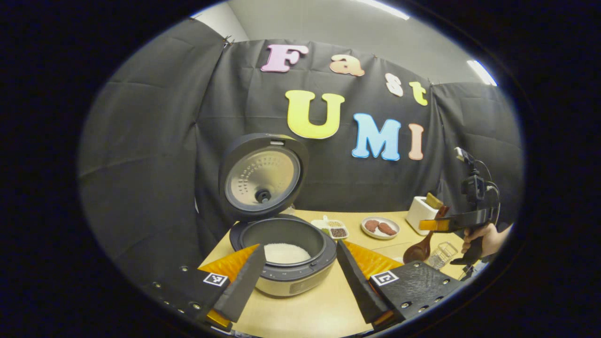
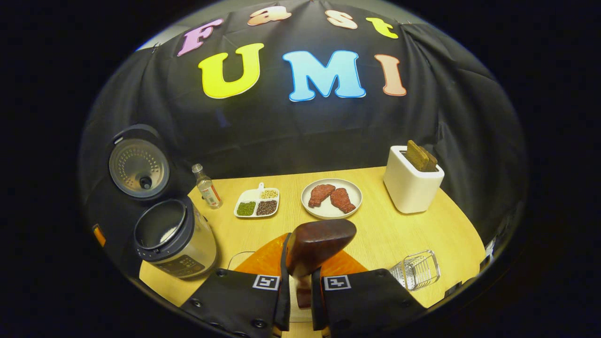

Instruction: Close the left gripper, press the button to open the rice cooker; take a wooden spoon from the chopstick holder with the right hand, scoop a spoonful of rice and pour it into the rice cooker, then put the wooden spoon back into the chopstick holder.

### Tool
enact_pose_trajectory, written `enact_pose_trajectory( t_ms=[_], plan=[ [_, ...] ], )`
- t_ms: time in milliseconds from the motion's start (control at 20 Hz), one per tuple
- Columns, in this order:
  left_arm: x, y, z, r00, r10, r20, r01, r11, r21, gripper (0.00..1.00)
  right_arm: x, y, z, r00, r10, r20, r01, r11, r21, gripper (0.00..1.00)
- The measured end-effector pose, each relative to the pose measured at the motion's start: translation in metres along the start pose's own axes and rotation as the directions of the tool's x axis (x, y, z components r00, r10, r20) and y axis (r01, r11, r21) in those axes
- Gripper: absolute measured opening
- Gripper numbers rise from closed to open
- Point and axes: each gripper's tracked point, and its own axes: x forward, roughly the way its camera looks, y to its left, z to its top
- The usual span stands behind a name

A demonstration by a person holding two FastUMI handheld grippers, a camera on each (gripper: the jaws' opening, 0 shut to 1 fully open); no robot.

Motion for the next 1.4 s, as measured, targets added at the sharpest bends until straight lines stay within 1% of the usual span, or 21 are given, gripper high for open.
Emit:
enact_pose_trajectory(
  t_ms=[100, 200, 300, 450, 600, 800, 900, 950, 1050, 1100, 1150, 1200, 1250, 1400],
  plan=[
    [0.000, 0.000, -0.004, 1.000, 0.026, -0.014, -0.026, 0.999, -0.022, 0.94, 0.013, -0.002, -0.011, 0.999, 0.000, -0.032, 0.000, 1.000, -0.011, 0.20],
    [-0.001, -0.008, -0.012, 0.999, 0.022, -0.025, -0.024, 0.998, -0.053, 0.94, 0.025, -0.003, -0.022, 0.998, -0.002, -0.055, 0.001, 1.000, -0.027, 0.20],
    [-0.003, -0.015, -0.020, 0.999, 0.025, -0.048, -0.028, 0.998, -0.053, 0.94, 0.034, -0.005, -0.035, 0.997, -0.010, -0.079, 0.005, 0.998, -0.069, 0.20],
    [-0.004, -0.018, -0.020, 0.998, 0.042, -0.049, -0.043, 0.999, -0.024, 0.94, 0.036, 0.002, -0.049, 0.995, 0.015, -0.100, -0.022, 0.997, -0.071, 0.20],
    [-0.006, -0.019, -0.025, 0.996, 0.052, -0.066, -0.055, 0.998, -0.039, 0.94, 0.033, 0.018, -0.062, 0.988, 0.052, -0.147, -0.061, 0.997, -0.056, 0.20],
    [-0.014, -0.016, -0.024, 0.996, 0.074, -0.058, -0.077, 0.996, -0.051, 0.94, 0.027, 0.039, -0.074, 0.972, 0.107, -0.208, -0.106, 0.994, 0.014, 0.19],
    [-0.018, -0.012, -0.029, 0.994, 0.083, -0.068, -0.087, 0.995, -0.054, 0.94, 0.025, 0.050, -0.078, 0.964, 0.131, -0.232, -0.121, 0.991, 0.056, 0.20],
    [-0.021, -0.011, -0.029, 0.994, 0.086, -0.070, -0.090, 0.994, -0.055, 0.94, 0.023, 0.055, -0.079, 0.960, 0.139, -0.243, -0.123, 0.989, 0.079, 0.19],
    [-0.025, -0.006, -0.030, 0.993, 0.095, -0.072, -0.099, 0.994, -0.055, 0.94, 0.021, 0.062, -0.081, 0.952, 0.153, -0.266, -0.120, 0.983, 0.137, 0.20],
    [-0.026, -0.004, -0.033, 0.992, 0.099, -0.080, -0.104, 0.992, -0.064, 0.94, 0.020, 0.066, -0.082, 0.949, 0.155, -0.275, -0.112, 0.980, 0.163, 0.19],
    [-0.027, -0.002, -0.032, 0.991, 0.102, -0.085, -0.109, 0.991, -0.080, 0.93, 0.021, 0.069, -0.083, 0.945, 0.159, -0.285, -0.108, 0.976, 0.188, 0.20],
    [-0.028, 0.000, -0.031, 0.991, 0.105, -0.086, -0.113, 0.989, -0.096, 0.95, 0.022, 0.070, -0.083, 0.942, 0.162, -0.294, -0.101, 0.972, 0.211, 0.19],
    [-0.029, 0.002, -0.028, 0.990, 0.111, -0.083, -0.120, 0.987, -0.109, 0.93, 0.023, 0.071, -0.082, 0.938, 0.166, -0.304, -0.095, 0.967, 0.236, 0.19],
    [-0.030, 0.006, -0.026, 0.990, 0.122, -0.074, -0.131, 0.984, -0.121, 0.94, 0.022, 0.076, -0.083, 0.927, 0.189, -0.324, -0.078, 0.942, 0.327, 0.19]
  ],
)
